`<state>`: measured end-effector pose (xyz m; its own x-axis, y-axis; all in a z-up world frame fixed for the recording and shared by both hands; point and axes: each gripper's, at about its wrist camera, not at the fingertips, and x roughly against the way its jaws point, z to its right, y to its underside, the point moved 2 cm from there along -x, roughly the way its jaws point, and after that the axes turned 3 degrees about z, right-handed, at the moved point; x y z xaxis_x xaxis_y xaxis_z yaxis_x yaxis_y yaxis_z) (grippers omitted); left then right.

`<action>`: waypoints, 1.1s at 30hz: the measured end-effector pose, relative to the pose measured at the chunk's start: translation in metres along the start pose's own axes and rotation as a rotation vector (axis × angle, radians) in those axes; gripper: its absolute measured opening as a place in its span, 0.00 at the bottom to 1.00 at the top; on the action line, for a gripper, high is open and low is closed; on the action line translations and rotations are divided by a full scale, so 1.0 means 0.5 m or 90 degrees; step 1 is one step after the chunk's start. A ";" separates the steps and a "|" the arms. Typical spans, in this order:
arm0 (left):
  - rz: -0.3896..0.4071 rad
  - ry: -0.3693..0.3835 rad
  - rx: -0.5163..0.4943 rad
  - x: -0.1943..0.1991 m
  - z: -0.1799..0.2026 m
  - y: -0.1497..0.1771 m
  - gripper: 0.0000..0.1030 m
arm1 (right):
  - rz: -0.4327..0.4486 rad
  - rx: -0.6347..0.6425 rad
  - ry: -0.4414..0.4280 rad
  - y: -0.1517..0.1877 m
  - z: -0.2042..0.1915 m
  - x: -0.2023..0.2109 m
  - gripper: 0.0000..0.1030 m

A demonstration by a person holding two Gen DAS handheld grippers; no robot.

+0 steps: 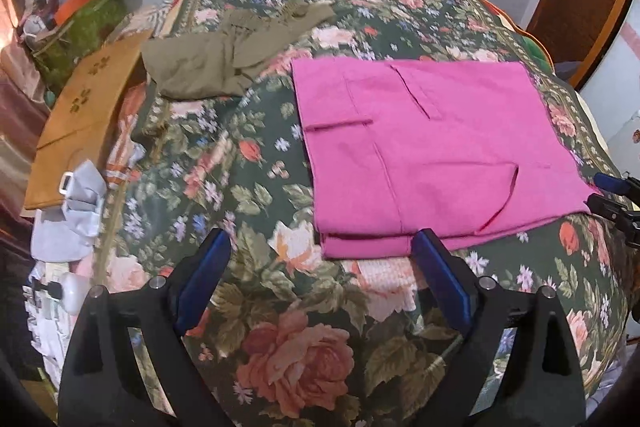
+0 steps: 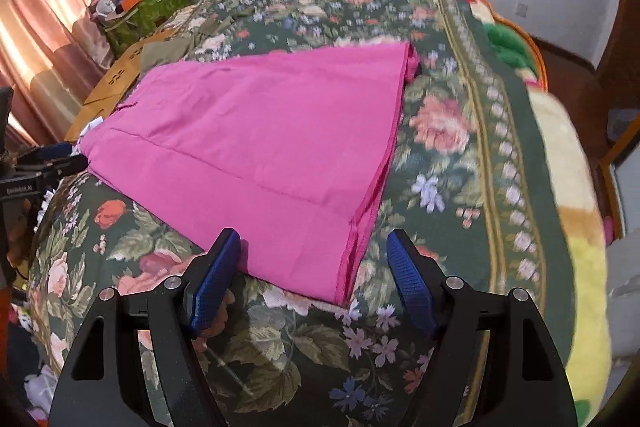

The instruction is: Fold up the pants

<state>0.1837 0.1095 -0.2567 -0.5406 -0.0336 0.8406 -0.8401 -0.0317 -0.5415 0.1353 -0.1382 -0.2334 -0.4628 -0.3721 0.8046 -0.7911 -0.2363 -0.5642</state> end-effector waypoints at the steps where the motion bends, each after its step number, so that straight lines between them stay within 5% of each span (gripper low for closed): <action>1: 0.006 0.000 0.002 0.007 -0.002 -0.007 0.91 | 0.007 0.007 0.003 -0.004 -0.003 0.004 0.71; 10: 0.076 -0.003 0.043 0.044 -0.024 -0.101 0.91 | 0.074 0.037 0.009 -0.079 -0.008 0.031 0.71; 19: 0.099 -0.008 0.053 -0.003 -0.029 -0.216 0.91 | 0.118 0.043 0.023 -0.172 0.015 0.005 0.71; 33: 0.022 -0.018 0.041 -0.187 -0.040 -0.291 0.91 | 0.067 -0.026 0.012 -0.251 0.123 -0.134 0.71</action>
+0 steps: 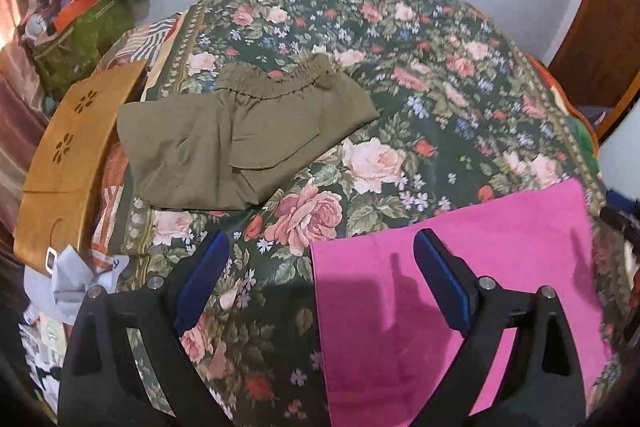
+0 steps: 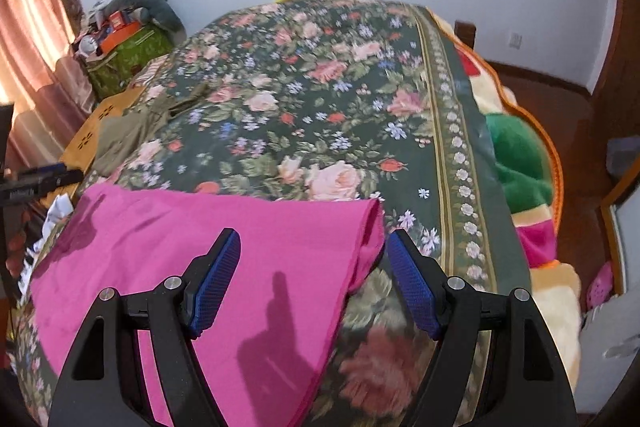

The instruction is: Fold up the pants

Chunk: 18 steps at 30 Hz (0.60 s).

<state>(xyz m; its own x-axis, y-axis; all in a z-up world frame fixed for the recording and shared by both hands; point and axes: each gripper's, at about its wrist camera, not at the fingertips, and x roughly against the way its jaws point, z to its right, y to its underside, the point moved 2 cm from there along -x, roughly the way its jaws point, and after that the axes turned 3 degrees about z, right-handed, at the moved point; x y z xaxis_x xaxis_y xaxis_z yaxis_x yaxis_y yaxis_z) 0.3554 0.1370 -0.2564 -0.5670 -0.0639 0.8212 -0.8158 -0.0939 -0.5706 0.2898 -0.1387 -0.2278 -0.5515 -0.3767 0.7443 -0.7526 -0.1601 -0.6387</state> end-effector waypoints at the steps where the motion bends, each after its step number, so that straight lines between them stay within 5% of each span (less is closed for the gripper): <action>1: -0.005 -0.005 -0.007 -0.010 0.003 0.002 0.91 | -0.007 -0.010 -0.004 -0.004 0.010 -0.013 0.71; 4: -0.037 0.002 -0.016 -0.042 0.006 0.014 0.91 | -0.018 -0.030 -0.009 -0.015 0.030 -0.043 0.70; 12: -0.084 0.049 -0.015 -0.078 0.012 0.049 0.79 | -0.072 -0.047 -0.027 -0.022 0.045 -0.117 0.47; 18: -0.086 0.102 0.014 -0.070 0.009 0.060 0.52 | -0.084 0.006 -0.012 -0.016 0.021 -0.141 0.18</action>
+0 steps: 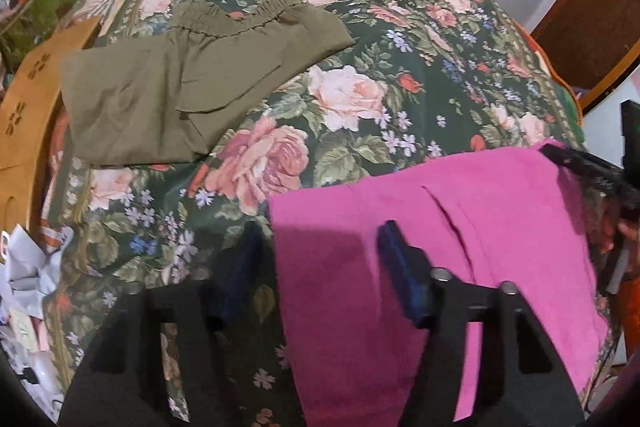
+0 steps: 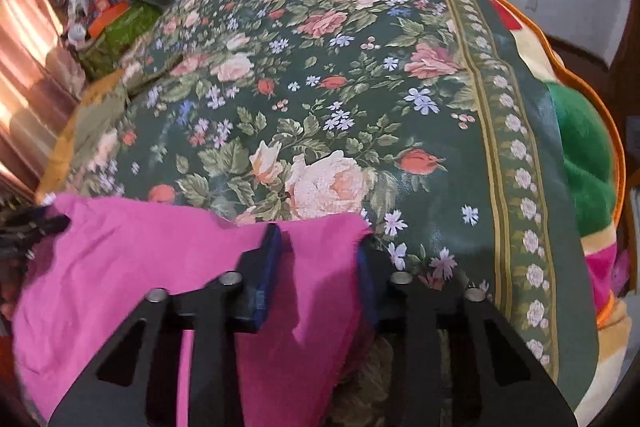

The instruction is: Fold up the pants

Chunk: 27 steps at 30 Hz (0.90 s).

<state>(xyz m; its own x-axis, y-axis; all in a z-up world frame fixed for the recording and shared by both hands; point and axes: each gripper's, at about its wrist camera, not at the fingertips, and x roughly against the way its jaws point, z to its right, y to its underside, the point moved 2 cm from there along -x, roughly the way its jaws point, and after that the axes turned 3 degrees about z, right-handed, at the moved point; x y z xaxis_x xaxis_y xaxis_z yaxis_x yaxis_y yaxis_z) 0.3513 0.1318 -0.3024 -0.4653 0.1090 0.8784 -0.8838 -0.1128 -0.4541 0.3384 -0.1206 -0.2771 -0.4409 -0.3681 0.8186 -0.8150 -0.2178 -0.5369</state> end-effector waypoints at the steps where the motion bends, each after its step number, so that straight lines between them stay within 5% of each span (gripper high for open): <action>1: 0.005 -0.007 0.000 0.003 0.002 0.002 0.50 | 0.000 0.010 0.012 0.000 -0.001 -0.003 0.08; 13: 0.042 -0.108 -0.060 0.011 0.032 0.017 0.45 | 0.050 0.092 0.094 -0.003 -0.021 0.005 0.03; 22: 0.036 -0.090 -0.036 0.008 0.014 0.012 0.51 | 0.066 0.067 0.139 -0.009 -0.014 0.018 0.04; 27: 0.048 -0.118 -0.039 0.044 0.011 0.010 0.51 | 0.077 0.030 0.152 -0.018 0.010 0.055 0.20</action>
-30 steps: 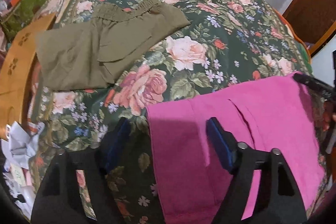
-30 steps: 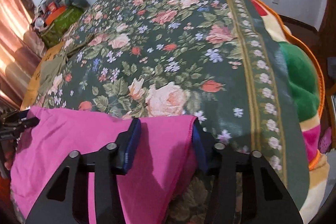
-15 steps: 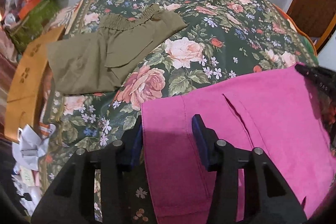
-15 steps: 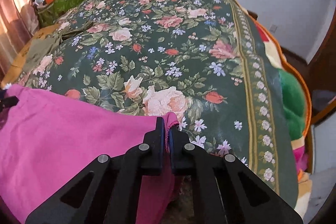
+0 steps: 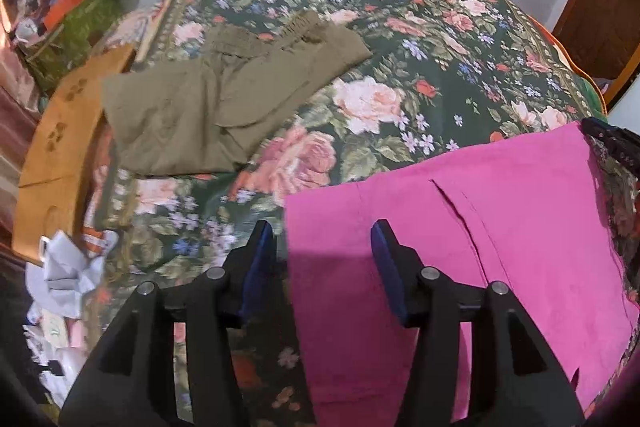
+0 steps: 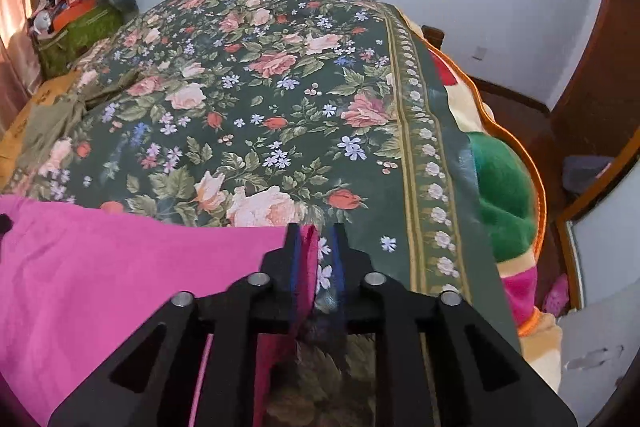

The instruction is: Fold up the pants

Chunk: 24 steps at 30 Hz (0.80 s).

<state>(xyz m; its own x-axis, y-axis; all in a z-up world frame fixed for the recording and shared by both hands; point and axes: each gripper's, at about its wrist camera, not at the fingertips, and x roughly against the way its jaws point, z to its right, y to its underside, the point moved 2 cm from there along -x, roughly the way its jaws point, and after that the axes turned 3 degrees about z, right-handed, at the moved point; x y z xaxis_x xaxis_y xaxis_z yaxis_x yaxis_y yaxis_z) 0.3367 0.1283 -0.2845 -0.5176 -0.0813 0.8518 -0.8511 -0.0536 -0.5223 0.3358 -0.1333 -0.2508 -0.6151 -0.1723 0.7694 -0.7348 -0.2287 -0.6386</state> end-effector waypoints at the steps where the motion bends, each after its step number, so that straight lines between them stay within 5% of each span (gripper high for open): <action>1: 0.008 -0.007 -0.002 0.011 -0.001 -0.003 0.51 | 0.000 -0.002 -0.006 -0.002 0.001 0.006 0.30; 6: 0.055 0.008 -0.014 0.079 0.005 -0.036 0.57 | 0.020 0.011 -0.080 -0.021 -0.040 0.063 0.60; 9: 0.076 0.031 -0.007 0.105 0.017 -0.063 0.81 | 0.011 0.019 -0.160 -0.035 -0.093 0.082 0.79; 15: 0.043 0.069 0.002 0.081 0.043 -0.087 0.88 | -0.025 0.065 -0.244 -0.040 -0.210 0.068 0.81; 24: -0.070 0.066 -0.021 -0.030 0.067 -0.046 0.88 | -0.144 0.107 -0.278 0.008 -0.288 -0.014 0.81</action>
<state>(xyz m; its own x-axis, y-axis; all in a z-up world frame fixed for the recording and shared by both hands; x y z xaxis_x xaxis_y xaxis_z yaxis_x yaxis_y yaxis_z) 0.3671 0.0975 -0.2868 -0.4255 0.0263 0.9046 -0.9049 -0.0230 -0.4250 0.2961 0.0052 -0.2606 -0.2430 -0.4765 0.8450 -0.7571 -0.4515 -0.4723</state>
